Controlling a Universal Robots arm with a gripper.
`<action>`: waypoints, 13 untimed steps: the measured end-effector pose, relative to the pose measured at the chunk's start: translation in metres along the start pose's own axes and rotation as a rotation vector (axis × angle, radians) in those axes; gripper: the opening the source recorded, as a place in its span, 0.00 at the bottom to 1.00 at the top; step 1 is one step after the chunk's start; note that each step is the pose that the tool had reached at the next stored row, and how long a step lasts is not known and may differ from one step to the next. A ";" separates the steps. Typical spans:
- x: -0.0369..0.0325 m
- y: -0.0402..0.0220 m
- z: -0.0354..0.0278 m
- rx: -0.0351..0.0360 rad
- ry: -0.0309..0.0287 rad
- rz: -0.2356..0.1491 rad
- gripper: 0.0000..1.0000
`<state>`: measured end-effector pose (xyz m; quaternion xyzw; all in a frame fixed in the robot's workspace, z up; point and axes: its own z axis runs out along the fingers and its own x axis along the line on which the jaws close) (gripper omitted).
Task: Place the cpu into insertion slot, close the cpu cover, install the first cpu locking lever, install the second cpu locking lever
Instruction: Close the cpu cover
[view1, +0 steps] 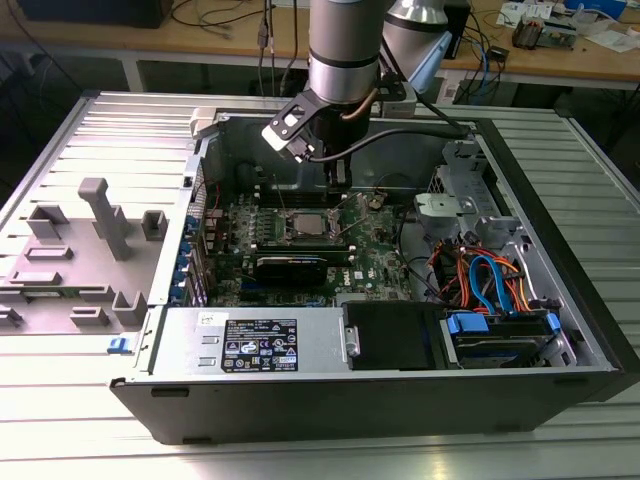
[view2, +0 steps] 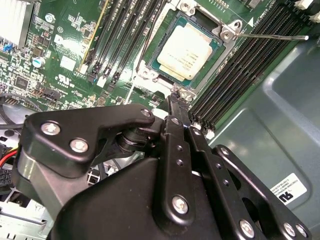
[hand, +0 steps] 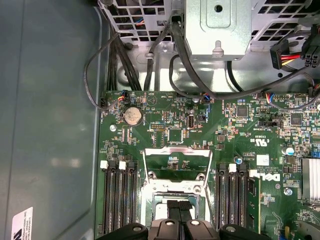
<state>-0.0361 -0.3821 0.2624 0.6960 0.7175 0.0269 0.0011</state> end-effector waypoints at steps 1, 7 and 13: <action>0.0000 0.0000 0.0000 -0.0001 0.0001 0.000 0.11; 0.0000 0.0013 0.0001 -0.0001 0.0001 0.000 0.11; -0.0002 0.0065 0.0003 0.0000 0.0000 0.000 0.11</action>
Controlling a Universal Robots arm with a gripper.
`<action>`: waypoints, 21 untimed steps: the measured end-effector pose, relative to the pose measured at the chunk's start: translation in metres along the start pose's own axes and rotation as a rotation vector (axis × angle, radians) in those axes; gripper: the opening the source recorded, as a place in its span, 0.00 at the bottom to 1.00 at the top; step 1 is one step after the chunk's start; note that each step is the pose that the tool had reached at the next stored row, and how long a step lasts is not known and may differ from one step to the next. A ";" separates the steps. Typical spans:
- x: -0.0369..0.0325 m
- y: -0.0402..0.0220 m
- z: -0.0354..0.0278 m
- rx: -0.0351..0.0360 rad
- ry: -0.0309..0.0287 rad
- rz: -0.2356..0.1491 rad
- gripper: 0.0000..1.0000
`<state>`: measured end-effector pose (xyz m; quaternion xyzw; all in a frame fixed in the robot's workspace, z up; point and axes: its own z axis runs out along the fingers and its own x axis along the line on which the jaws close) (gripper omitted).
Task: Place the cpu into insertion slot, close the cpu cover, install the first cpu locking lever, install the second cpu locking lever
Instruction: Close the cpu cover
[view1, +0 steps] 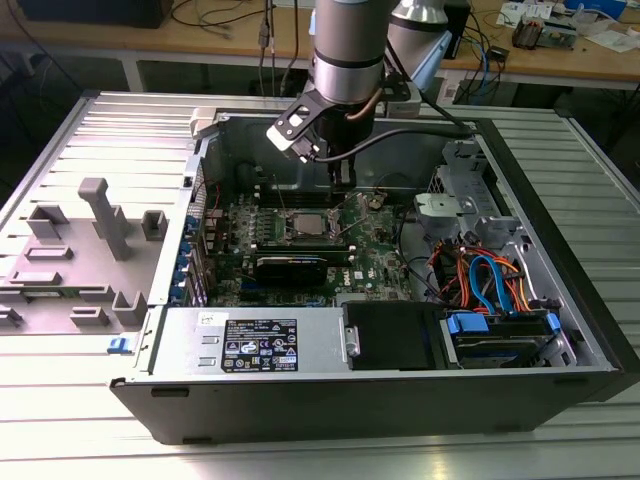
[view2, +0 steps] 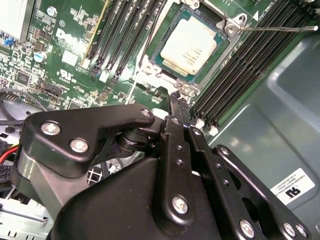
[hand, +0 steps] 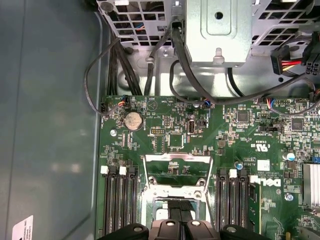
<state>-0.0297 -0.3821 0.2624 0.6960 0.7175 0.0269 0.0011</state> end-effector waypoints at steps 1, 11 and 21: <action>0.0000 0.0006 0.0000 0.0000 0.0000 0.000 0.11; 0.0000 0.0020 0.0001 -0.0001 0.0000 0.000 0.11; -0.0002 0.0064 0.0003 0.0000 0.0000 0.000 0.11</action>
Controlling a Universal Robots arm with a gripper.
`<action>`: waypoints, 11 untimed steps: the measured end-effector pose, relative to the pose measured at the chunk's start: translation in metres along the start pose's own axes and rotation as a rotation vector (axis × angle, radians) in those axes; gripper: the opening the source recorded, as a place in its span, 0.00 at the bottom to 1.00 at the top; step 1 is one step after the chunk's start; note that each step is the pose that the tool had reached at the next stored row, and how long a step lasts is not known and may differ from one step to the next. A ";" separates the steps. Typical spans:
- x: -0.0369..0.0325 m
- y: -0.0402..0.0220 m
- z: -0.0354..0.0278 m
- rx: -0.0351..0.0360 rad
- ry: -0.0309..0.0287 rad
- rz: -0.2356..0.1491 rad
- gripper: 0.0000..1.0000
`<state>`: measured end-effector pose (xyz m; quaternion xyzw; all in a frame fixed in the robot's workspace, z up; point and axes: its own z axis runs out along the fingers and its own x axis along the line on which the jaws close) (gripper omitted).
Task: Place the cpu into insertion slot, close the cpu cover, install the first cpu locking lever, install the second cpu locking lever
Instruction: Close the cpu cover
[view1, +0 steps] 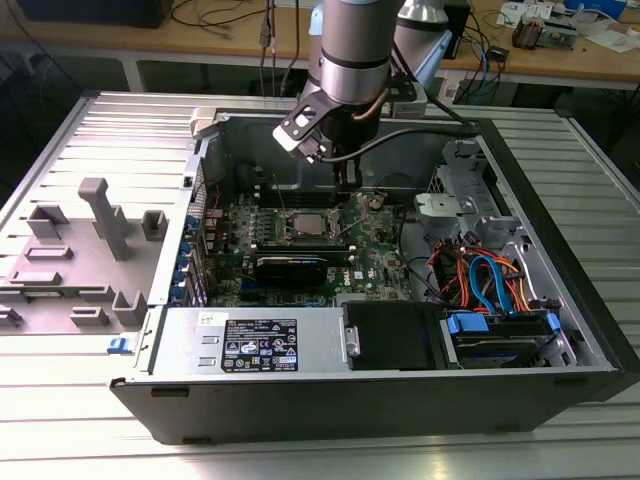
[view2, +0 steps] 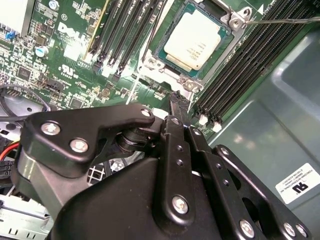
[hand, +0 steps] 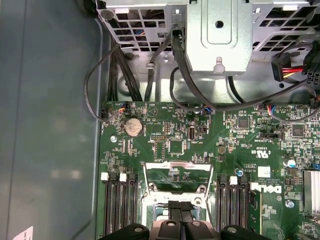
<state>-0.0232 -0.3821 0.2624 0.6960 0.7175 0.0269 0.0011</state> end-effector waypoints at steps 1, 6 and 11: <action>0.0000 0.0008 0.0000 0.0000 0.0000 0.000 0.11; -0.0001 0.0036 0.0001 0.0000 0.0000 0.000 0.11; -0.0002 0.0078 0.0003 0.0000 0.0000 0.000 0.11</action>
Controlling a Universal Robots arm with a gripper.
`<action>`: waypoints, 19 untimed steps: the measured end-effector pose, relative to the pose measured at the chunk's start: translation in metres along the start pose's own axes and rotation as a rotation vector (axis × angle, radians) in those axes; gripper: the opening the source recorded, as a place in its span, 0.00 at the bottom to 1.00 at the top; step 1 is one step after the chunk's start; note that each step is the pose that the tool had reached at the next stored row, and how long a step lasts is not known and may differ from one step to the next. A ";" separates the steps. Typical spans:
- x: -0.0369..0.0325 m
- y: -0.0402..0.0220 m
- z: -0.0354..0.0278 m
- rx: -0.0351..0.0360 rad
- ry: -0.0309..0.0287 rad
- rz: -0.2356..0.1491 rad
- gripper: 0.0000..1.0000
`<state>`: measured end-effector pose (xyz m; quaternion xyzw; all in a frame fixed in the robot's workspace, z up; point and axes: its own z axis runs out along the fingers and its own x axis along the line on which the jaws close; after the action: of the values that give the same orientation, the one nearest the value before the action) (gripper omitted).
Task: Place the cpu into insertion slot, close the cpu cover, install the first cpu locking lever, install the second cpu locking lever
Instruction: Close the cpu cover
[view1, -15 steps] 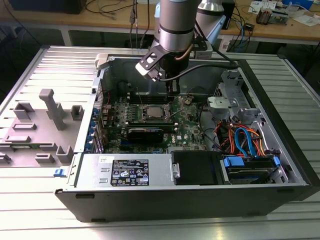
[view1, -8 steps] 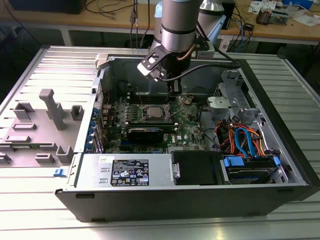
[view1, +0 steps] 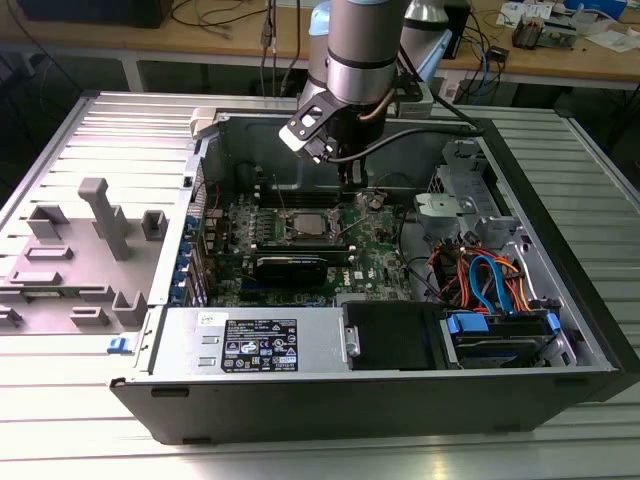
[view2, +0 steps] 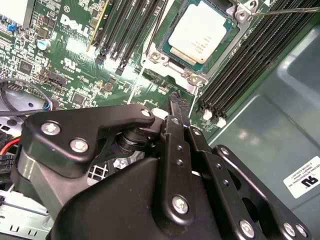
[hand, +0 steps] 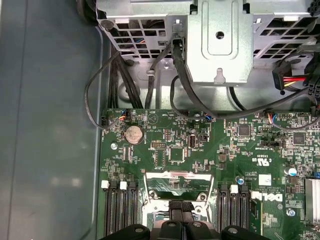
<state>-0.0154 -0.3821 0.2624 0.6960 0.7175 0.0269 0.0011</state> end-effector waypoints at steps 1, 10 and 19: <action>0.0000 0.0005 0.0000 0.0000 0.0000 0.000 0.11; -0.0002 0.0069 0.0003 0.0000 0.0000 0.000 0.11; -0.0004 0.0117 0.0005 0.0000 0.0000 0.000 0.11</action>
<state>-0.0037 -0.3821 0.2624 0.6960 0.7175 0.0269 0.0011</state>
